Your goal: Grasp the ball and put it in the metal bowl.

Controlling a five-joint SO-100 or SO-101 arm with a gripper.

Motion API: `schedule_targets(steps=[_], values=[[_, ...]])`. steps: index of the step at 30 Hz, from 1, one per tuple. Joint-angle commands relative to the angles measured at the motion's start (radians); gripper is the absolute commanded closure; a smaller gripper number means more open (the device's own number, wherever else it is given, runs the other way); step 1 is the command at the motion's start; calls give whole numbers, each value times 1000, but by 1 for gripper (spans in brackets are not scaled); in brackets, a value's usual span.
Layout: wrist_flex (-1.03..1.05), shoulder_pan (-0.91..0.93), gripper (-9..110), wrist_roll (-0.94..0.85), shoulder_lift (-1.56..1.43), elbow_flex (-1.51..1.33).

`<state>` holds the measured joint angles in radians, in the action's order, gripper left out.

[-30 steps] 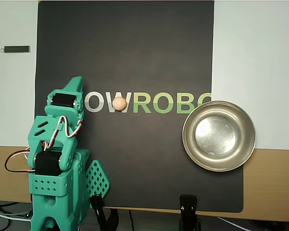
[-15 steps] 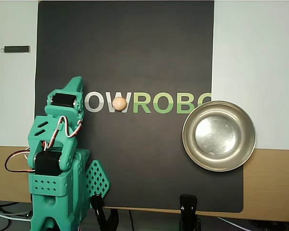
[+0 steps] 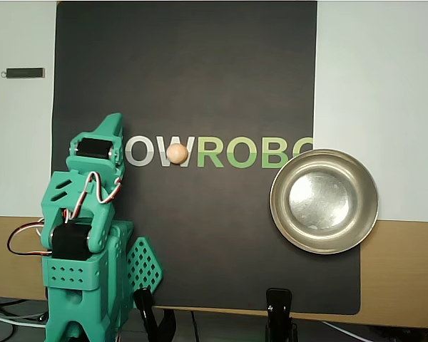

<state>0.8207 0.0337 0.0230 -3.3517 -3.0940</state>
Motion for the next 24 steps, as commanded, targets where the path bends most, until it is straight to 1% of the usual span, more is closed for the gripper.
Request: schedule_targets(steps=[1, 24], values=[[6, 3, 101, -3, -63, -32], [6, 0, 101, 5, -63, -32]])
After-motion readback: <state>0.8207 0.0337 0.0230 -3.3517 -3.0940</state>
